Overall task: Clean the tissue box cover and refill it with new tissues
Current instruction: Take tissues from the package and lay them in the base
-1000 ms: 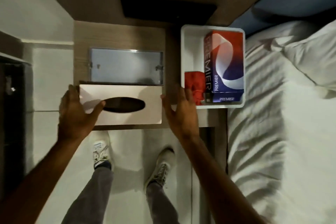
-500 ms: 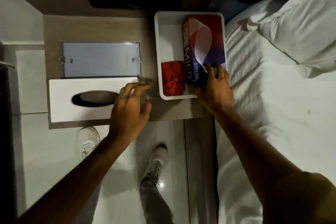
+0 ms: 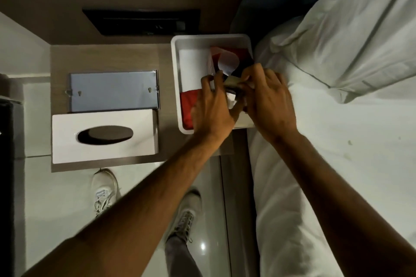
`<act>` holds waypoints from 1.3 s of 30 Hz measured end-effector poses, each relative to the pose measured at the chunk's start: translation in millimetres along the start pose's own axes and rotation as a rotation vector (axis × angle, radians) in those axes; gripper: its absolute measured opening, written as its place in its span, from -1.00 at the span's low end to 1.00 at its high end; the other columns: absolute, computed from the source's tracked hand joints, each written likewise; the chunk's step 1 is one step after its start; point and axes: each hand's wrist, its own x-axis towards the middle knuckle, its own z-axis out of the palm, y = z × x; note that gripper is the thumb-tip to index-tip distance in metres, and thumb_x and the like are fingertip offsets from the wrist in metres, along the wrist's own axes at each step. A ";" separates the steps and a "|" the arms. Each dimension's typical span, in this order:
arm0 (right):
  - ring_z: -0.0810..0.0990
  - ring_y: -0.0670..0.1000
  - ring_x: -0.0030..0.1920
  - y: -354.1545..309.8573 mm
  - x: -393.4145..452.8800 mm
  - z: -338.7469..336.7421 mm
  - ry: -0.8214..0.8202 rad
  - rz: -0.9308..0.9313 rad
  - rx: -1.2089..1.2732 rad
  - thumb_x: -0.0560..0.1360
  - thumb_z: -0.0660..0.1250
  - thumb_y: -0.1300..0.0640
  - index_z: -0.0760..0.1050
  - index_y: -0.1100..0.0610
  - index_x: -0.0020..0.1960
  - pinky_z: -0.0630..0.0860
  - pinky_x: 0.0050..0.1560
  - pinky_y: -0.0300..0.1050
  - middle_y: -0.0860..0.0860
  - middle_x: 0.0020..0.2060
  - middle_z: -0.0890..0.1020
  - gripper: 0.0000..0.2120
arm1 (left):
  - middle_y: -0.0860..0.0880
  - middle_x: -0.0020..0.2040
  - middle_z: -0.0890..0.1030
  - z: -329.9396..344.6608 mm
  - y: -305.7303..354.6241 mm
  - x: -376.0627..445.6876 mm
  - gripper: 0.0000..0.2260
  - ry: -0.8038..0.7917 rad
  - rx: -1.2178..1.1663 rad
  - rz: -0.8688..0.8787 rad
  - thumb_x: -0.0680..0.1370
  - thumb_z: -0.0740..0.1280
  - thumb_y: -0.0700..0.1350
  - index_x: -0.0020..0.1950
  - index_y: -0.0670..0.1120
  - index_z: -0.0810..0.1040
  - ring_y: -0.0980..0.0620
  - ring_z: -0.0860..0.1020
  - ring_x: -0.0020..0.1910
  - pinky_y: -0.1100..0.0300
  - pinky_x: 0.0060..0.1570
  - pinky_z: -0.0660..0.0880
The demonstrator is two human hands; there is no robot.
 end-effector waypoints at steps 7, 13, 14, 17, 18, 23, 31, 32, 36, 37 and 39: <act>0.59 0.26 0.12 6.8 6.8 0.2 -0.010 -0.012 -0.091 0.51 0.44 0.24 0.57 0.19 0.25 0.49 0.14 0.13 0.17 0.08 0.66 -0.69 | -0.20 0.41 0.53 -14.9 9.1 -4.4 -0.27 0.035 -0.025 0.088 0.56 0.46 -0.07 0.64 -0.07 0.17 -0.16 0.66 0.18 0.09 0.08 0.62; 0.36 0.26 0.49 13.5 2.2 14.6 0.010 0.121 -0.178 0.57 0.35 -0.07 0.52 0.06 0.37 0.28 0.48 0.20 0.17 0.51 0.40 -0.59 | -0.24 0.34 0.50 -26.0 3.9 -0.8 -0.11 0.002 0.026 0.146 0.53 0.43 -0.28 0.66 0.12 -0.05 -0.14 0.67 -0.01 -0.06 -0.08 0.71; 0.27 0.26 0.55 15.0 -1.0 15.8 0.009 0.160 -0.195 0.55 0.36 -0.11 0.49 0.03 0.41 0.20 0.54 0.21 0.17 0.56 0.32 -0.53 | -0.23 0.33 0.50 -27.0 3.5 0.8 -0.15 0.011 0.021 0.155 0.54 0.41 -0.30 0.65 0.11 -0.01 -0.14 0.67 -0.03 -0.05 -0.10 0.71; 0.13 0.22 0.62 22.7 -12.0 17.8 -0.025 0.273 -0.184 0.52 0.40 -0.02 0.42 0.04 0.49 0.15 0.58 0.18 0.16 0.62 0.19 -0.44 | -0.21 0.29 0.52 -30.8 1.3 6.6 -0.36 0.068 0.000 0.164 0.58 0.37 -0.28 0.56 0.01 0.17 -0.16 0.68 -0.05 -0.04 -0.11 0.72; 0.13 0.22 0.61 25.2 -15.5 18.1 -0.040 0.308 -0.151 0.53 0.40 0.01 0.40 0.06 0.49 0.19 0.57 0.18 0.16 0.62 0.19 -0.44 | -0.21 0.29 0.53 -31.9 0.3 7.3 -0.43 0.086 0.002 0.177 0.58 0.36 -0.27 0.53 -0.02 0.24 -0.17 0.69 -0.04 -0.03 -0.10 0.72; 0.37 0.20 0.46 30.1 -23.7 13.7 0.036 0.339 -0.062 0.56 0.36 0.14 0.46 0.08 0.41 0.52 0.34 0.14 0.15 0.52 0.33 -0.58 | -0.17 0.34 0.49 -35.8 -4.3 9.7 -0.55 0.098 0.056 0.241 0.54 0.40 -0.32 0.41 -0.07 0.48 -0.14 0.70 -0.10 0.11 -0.11 0.68; 0.47 0.02 0.25 10.1 -14.4 6.7 0.141 0.272 -0.019 0.60 0.32 0.18 0.56 0.15 0.29 0.55 0.19 -0.10 0.14 0.31 0.51 -0.73 | -0.16 0.34 0.50 -37.0 -7.7 16.7 -0.60 0.098 0.038 0.258 0.54 0.41 -0.32 0.35 -0.08 0.53 -0.13 0.72 -0.10 0.14 -0.03 0.67; 0.49 -0.01 0.25 4.4 -10.2 10.1 0.072 0.202 0.048 0.61 0.30 0.24 0.55 0.17 0.32 0.58 0.19 -0.10 0.15 0.31 0.52 -0.71 | -0.15 0.33 0.49 -36.0 -7.9 17.0 -0.60 0.093 0.033 0.253 0.54 0.41 -0.32 0.35 -0.07 0.52 -0.13 0.72 -0.08 0.13 -0.01 0.67; 0.44 0.18 0.42 0.2 8.9 28.3 -0.342 0.149 0.178 0.65 0.19 0.24 0.39 0.18 0.51 0.50 0.35 0.10 0.17 0.44 0.44 -0.57 | -0.13 0.34 0.46 -33.4 -6.5 18.6 -0.56 0.056 0.010 0.243 0.54 0.41 -0.31 0.38 -0.03 0.47 -0.14 0.71 -0.04 0.03 0.03 0.71; 0.34 0.19 0.51 4.1 12.7 32.0 -0.433 0.194 0.178 0.68 0.16 0.14 0.29 0.14 0.58 0.41 0.45 0.14 0.17 0.52 0.36 -0.53 | -0.13 0.34 0.46 -33.8 -6.0 19.2 -0.55 0.054 0.007 0.244 0.54 0.42 -0.32 0.39 -0.03 0.47 -0.15 0.71 -0.03 0.03 0.04 0.71; 0.12 0.15 0.63 14.6 16.8 37.5 -0.560 0.226 0.123 0.72 0.03 -0.07 0.09 0.06 0.66 0.19 0.59 0.15 0.10 0.63 0.20 -0.46 | -0.14 0.33 0.48 -35.5 -5.8 20.0 -0.55 0.073 0.009 0.256 0.52 0.42 -0.34 0.37 -0.05 0.50 -0.14 0.71 -0.05 0.08 0.02 0.68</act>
